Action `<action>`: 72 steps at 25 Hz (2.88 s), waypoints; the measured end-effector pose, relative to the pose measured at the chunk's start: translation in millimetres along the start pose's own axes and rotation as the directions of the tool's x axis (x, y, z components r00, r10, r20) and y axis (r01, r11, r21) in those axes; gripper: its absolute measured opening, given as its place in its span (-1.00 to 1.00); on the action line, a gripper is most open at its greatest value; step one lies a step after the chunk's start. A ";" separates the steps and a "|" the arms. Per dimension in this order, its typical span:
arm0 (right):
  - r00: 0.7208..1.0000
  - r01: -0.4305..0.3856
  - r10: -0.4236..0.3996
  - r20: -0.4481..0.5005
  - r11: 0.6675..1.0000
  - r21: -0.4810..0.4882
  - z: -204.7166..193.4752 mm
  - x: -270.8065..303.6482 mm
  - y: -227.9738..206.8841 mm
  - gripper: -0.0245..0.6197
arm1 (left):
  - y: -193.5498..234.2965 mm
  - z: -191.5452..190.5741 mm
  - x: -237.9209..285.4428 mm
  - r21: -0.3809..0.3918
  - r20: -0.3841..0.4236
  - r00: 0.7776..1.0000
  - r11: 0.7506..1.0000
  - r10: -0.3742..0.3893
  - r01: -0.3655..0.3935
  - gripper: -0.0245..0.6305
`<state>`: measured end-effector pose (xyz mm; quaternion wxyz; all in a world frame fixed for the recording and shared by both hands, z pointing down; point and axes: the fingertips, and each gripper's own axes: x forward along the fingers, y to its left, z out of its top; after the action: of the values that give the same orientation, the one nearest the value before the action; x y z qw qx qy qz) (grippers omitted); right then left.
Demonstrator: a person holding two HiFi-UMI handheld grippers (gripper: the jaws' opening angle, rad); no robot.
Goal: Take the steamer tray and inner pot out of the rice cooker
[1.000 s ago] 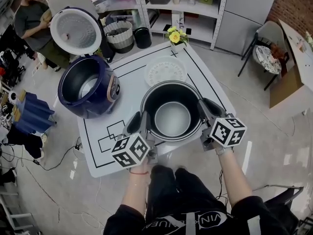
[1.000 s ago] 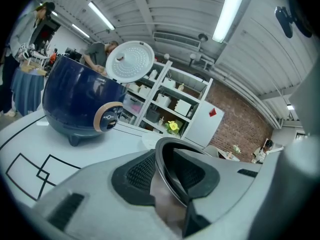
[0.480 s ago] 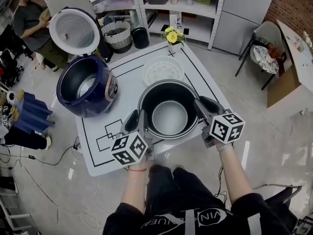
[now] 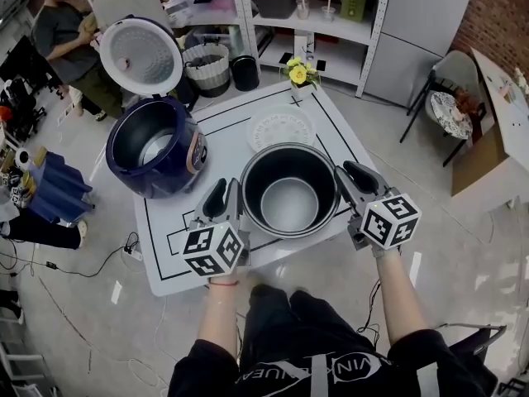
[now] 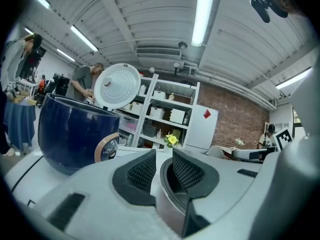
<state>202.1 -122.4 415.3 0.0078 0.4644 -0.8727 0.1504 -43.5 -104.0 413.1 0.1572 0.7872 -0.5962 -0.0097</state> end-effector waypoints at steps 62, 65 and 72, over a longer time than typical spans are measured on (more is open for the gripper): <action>0.986 -0.098 0.112 0.122 0.988 -0.116 65.3 -64.6 62.6 -0.93 | -28.9 82.1 -95.1 0.206 0.132 0.991 0.979 -0.014 -0.014 -0.88; 0.986 -0.097 0.111 0.120 0.989 -0.115 63.9 -64.5 62.1 -0.93 | -28.7 82.7 -94.4 0.202 0.132 0.991 0.979 -0.016 -0.011 -0.88; 0.988 -0.087 0.100 0.116 0.989 -0.117 60.3 -66.4 59.8 -0.93 | -29.9 79.9 -93.5 0.201 0.126 0.992 0.980 -0.023 -0.003 -0.88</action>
<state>198.9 -53.7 332.3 -0.0264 0.4300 -0.8995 0.0730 -58.8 -27.7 313.3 0.0385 0.7997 -0.5991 -0.0006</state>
